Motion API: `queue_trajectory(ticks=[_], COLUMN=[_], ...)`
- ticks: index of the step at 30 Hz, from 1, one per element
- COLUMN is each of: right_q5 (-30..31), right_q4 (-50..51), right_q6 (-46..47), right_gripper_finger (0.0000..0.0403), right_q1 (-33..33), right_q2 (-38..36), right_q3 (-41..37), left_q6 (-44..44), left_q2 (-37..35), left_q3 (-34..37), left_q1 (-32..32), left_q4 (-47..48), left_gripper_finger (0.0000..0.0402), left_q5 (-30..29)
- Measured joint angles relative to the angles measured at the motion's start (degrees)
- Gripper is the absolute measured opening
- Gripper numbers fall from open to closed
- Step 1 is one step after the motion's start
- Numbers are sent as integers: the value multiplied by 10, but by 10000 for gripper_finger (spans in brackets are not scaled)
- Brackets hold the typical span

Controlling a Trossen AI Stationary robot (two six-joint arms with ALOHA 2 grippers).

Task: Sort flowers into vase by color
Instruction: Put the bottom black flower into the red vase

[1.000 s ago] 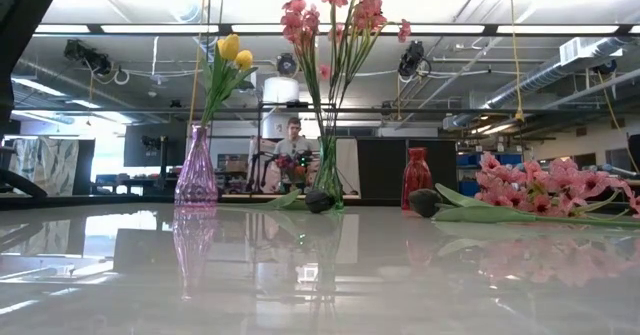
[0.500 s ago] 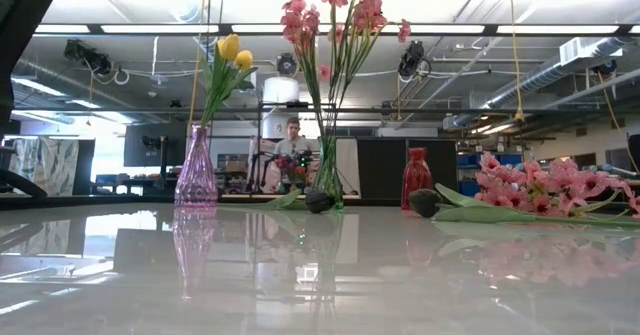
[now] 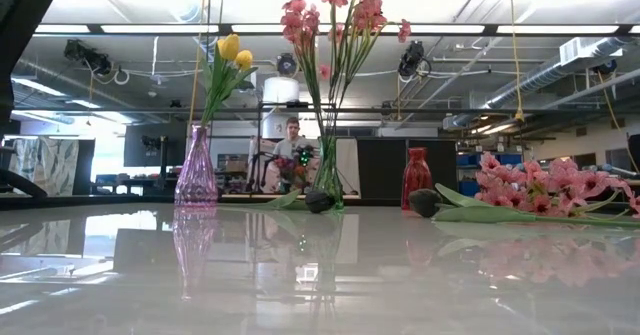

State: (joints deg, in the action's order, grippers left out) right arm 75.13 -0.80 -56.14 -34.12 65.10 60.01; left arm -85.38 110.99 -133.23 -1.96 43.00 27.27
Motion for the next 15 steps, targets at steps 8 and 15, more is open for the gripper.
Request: queue_trajectory(ticks=[8, 15], right_q5=[0, 0], right_q4=[0, 0], right_q6=[0, 0], right_gripper_finger=[150, 146], right_q1=[11, 13], right_q2=[0, 0], right_q3=[0, 0], left_q6=[0, 0], left_q2=[0, 0], left_q3=[0, 0], left_q1=[0, 0], left_q4=[0, -3], left_gripper_finger=[18, 18], left_q5=[0, 0])
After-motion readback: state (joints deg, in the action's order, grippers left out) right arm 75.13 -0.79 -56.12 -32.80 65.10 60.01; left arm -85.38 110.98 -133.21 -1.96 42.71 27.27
